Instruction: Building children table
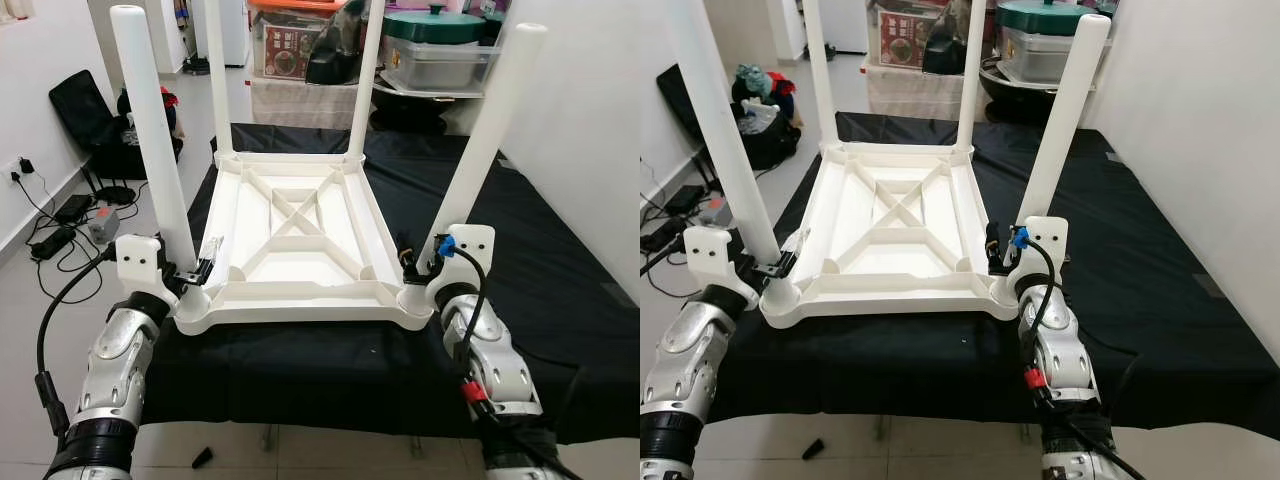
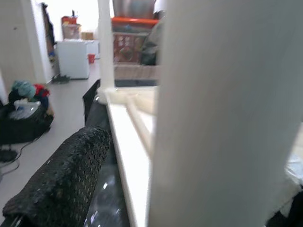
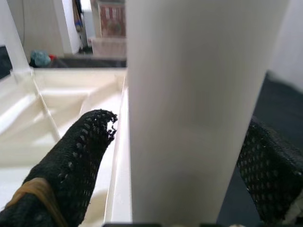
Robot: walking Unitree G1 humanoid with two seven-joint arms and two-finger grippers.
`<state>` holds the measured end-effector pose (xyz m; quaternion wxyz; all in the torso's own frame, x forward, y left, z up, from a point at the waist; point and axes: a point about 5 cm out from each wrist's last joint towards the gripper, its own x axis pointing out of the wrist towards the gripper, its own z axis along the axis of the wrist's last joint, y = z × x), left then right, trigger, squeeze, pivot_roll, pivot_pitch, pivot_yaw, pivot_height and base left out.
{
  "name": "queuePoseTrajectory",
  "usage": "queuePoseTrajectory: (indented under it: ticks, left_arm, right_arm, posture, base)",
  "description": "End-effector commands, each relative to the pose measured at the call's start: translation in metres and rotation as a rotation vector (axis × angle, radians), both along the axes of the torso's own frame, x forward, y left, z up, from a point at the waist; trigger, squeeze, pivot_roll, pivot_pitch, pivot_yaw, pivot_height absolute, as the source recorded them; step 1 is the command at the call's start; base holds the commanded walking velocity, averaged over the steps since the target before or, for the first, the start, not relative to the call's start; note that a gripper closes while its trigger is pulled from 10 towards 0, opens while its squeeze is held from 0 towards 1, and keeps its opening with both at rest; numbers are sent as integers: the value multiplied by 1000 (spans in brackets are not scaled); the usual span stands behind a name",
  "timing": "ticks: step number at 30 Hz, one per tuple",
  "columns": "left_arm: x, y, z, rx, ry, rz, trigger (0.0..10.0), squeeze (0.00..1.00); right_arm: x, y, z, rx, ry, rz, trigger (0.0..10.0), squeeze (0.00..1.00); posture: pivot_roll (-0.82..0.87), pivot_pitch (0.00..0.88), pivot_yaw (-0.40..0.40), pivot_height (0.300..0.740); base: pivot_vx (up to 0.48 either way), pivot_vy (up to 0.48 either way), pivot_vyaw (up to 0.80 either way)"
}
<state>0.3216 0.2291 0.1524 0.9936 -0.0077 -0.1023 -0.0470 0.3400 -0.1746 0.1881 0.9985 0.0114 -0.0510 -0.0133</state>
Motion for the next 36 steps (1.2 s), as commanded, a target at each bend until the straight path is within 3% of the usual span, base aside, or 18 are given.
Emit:
queuePoseTrajectory:
  ticks: [1,4,5,10,16,18,25,26,27,28,30,31,36]
  left_arm:
    - [-4,3,2,7,-24,23,10000,0]
    - [-8,-2,0,16,-31,1,10000,0]
    - [-13,-15,-4,22,-37,-46,10000,0]
    - [-14,-18,-4,24,-40,-55,10000,0]
    - [-25,-38,-9,105,-78,-24,10000,0]
    - [-30,-46,-16,120,-61,-31,10000,0]
    - [-29,-45,-17,129,-52,-28,10000,0]
    - [-27,-42,-16,138,-54,-20,10000,0]
    - [-27,-42,-15,141,-56,-16,10000,0]
    - [-27,-41,-15,145,-58,-15,10000,0]
    - [-27,-41,-15,145,-58,-15,10000,0]
    - [-27,-42,-15,149,-61,-10,10000,0]
    - [-28,-43,-15,155,-63,1,10000,0]
  right_arm:
    - [2,0,24,-3,-64,36,10000,0]
    - [3,-2,41,-6,-112,56,10000,0]
    - [4,-6,71,-20,-194,74,10000,0]
    - [5,-7,78,-22,-213,74,10000,0]
    - [6,-14,108,-2,-299,71,10000,0]
    - [4,-20,130,10,-363,63,10000,0]
    - [0,-30,151,31,-418,50,10000,0]
    - [-2,-38,166,62,-461,38,4353,0]
    - [-3,-41,170,74,-471,35,4353,0]
    - [-3,-42,173,83,-478,35,3255,0]
    - [-3,-42,173,83,-478,35,3255,0]
    - [-3,-42,174,90,-483,40,0,0]
    - [-2,-42,173,114,-477,38,0,0]
  posture:
    - [90,0,-106,740]
    - [89,0,-105,740]
    - [87,0,-104,740]
    - [87,0,-104,740]
    - [101,0,-105,740]
    - [102,0,-103,740]
    - [101,0,-97,740]
    - [100,0,-94,740]
    - [100,0,-94,740]
    - [101,0,-94,740]
    - [101,0,-94,740]
    - [102,0,-96,740]
    - [104,0,-100,740]
  base:
    - [0,0,0]
    - [0,0,0]
    - [0,0,0]
    - [0,0,0]
    - [0,0,0]
    - [0,0,0]
    - [0,0,0]
    - [0,0,0]
    - [0,0,0]
    - [0,0,0]
    - [0,0,0]
    - [0,0,0]
    - [0,0,0]
